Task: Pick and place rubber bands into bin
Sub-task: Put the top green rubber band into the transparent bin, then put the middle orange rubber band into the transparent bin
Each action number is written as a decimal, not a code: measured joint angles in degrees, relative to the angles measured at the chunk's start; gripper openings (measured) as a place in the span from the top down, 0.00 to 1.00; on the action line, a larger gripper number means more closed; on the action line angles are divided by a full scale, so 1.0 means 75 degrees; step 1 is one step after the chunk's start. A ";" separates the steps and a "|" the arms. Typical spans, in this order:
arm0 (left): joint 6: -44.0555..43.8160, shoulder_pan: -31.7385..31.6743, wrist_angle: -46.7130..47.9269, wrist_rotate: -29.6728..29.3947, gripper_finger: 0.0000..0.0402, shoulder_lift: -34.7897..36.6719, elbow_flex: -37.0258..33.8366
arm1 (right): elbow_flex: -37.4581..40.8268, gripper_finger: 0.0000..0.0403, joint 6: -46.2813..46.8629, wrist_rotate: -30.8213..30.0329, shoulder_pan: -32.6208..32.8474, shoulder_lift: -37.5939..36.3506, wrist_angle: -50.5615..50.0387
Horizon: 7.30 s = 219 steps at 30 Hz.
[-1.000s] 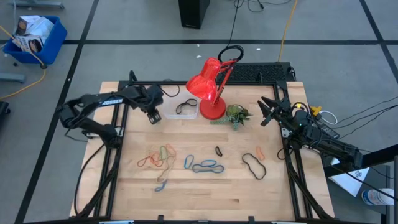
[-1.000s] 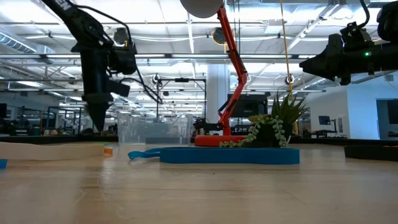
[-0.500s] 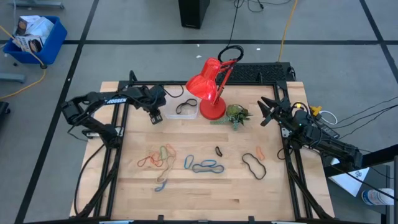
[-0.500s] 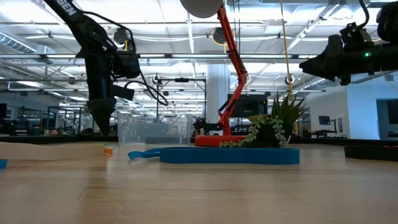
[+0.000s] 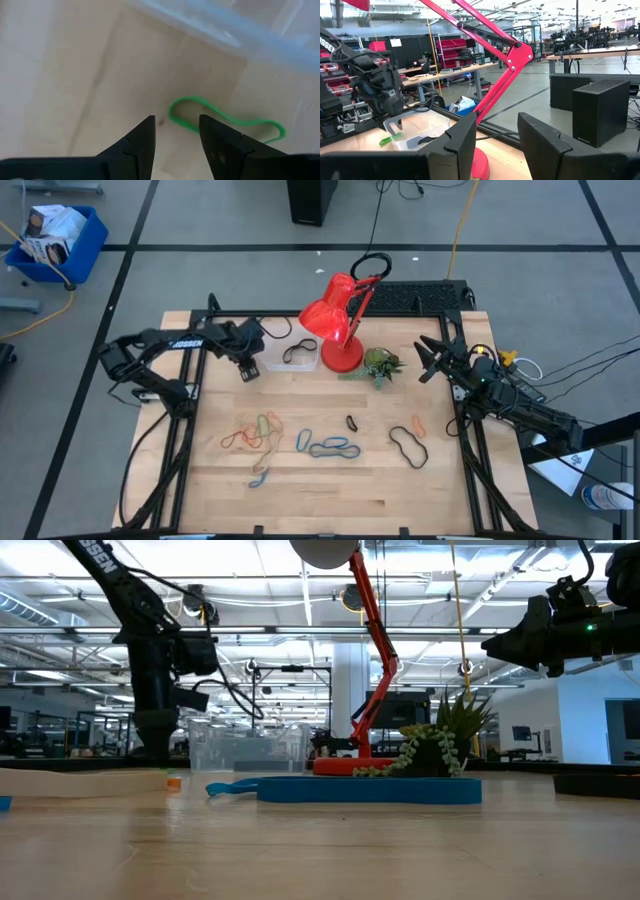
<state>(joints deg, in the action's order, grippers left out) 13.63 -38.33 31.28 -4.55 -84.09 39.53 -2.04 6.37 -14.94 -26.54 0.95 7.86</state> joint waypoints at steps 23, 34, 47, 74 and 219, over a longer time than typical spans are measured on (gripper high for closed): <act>-0.2909 -0.0058 -0.0494 0.0241 0.62 0.0015 -0.0481 | 0.0000 0.65 0.0000 -0.0002 0.0002 0.0000 0.0006; -0.3063 -0.0051 -0.0541 0.0412 0.97 0.0006 -0.0493 | 0.0000 0.65 0.0000 -0.0002 0.0002 0.0000 0.0003; -0.3100 0.0073 -0.0555 0.0196 0.99 0.0480 -0.0542 | 0.0000 0.65 0.0000 -0.0002 0.0000 0.0000 0.0003; -0.4138 0.0988 -0.3048 0.0285 1.00 0.4959 -0.0498 | 0.0000 0.65 -0.0032 -0.0027 0.0001 0.0000 0.0003; -0.0624 0.6181 0.0768 -0.0197 0.61 -0.1377 0.1894 | 0.0002 0.65 -0.0143 -0.0203 0.0001 0.0090 -0.0175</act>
<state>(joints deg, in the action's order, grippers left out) 8.95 8.03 37.04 -6.02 -94.42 53.74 -2.03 5.30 -16.47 -26.53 1.63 6.55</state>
